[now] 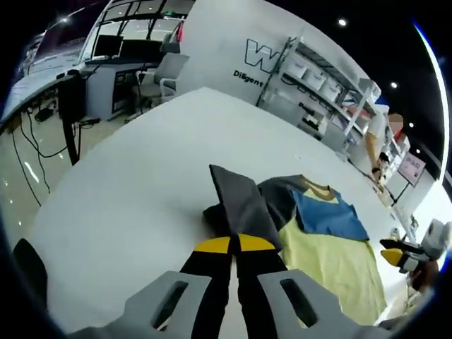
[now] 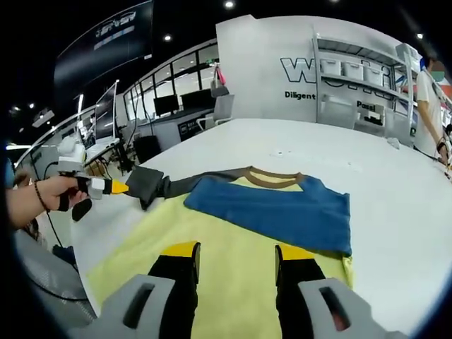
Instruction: Fold the garment on the visible template until the final outline fits inside the template.
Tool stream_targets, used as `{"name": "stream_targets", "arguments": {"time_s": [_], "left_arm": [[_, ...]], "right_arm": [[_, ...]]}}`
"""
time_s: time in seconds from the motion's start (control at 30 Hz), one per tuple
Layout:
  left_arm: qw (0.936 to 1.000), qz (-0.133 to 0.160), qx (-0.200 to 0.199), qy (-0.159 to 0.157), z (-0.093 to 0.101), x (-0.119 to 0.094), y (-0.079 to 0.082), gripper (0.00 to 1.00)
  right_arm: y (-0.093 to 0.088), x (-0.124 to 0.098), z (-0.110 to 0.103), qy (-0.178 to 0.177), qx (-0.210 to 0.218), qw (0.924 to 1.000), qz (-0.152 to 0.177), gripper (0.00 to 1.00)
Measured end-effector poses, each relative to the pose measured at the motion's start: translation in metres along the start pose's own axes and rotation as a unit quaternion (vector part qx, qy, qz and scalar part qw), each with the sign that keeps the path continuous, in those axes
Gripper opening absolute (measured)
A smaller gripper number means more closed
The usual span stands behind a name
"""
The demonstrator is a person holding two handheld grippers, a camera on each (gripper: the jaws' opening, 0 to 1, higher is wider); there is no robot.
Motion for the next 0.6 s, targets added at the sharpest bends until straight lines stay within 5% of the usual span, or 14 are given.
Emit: {"name": "stream_targets", "arguments": {"time_s": [0.27,0.6], "left_arm": [[0.9983,0.018,0.034,0.043,-0.022,-0.019,0.012,0.00],[0.9952,0.004,0.039,0.090,-0.046,-0.038,0.002,0.00]], "right_arm": [[-0.003,0.000,-0.002,0.003,0.000,1.0000,-0.003,0.38],[-0.009,0.001,-0.002,0.004,0.003,0.9999,-0.015,0.39]]}}
Point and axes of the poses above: the point that each gripper's makers call its tool centre point, and the gripper's own axes: x roughly forward along the fingers, z roughly to its right, y roughly out of its top, the point moved 8 cm from there along -x, roughly backward along the fingers, and after that the axes turned 5 degrees about x, right-handed, at the moved point
